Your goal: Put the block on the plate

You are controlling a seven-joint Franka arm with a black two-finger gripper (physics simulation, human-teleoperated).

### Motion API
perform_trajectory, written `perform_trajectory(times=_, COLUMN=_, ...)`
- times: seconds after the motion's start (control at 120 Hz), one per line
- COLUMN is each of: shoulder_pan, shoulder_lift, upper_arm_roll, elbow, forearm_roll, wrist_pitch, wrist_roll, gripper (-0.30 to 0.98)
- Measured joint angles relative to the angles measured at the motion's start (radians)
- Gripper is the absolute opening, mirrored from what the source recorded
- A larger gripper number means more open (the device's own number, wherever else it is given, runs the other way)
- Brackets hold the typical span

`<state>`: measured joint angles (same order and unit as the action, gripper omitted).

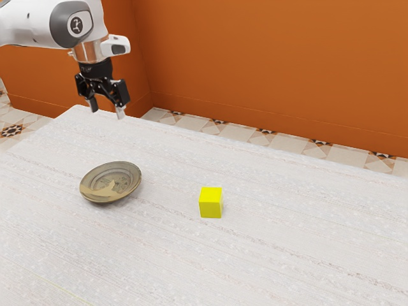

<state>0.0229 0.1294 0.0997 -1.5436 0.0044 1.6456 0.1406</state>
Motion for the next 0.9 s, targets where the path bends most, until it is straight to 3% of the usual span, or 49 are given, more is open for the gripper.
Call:
perform_trajectory(times=0.35, shoulder_pan=-0.009, shoulder_lift=0.004, upper_arm_roll=-0.006, elbow=-0.001, forearm_roll=-0.001, wrist_pitch=0.013, wrist_roll=0.028, gripper=0.69)
perform_trajectory(times=0.483, shoulder_pan=-0.061, shoulder_lift=0.023, upper_arm_roll=-0.01, elbow=0.002, forearm_roll=-0.04, wrist_pitch=0.015, wrist_roll=-0.017, gripper=0.69)
perform_trajectory(times=0.725, shoulder_pan=-0.216, shoulder_lift=0.189, upper_arm_roll=-0.01, elbow=0.084, forearm_roll=-0.064, wrist_pitch=0.079, wrist_roll=-0.127, gripper=0.69)
perform_trajectory(times=0.9, shoulder_pan=-0.256, shoulder_lift=0.316, upper_arm_roll=-0.011, elbow=0.129, forearm_roll=-0.113, wrist_pitch=0.165, wrist_roll=-0.209, gripper=0.69)
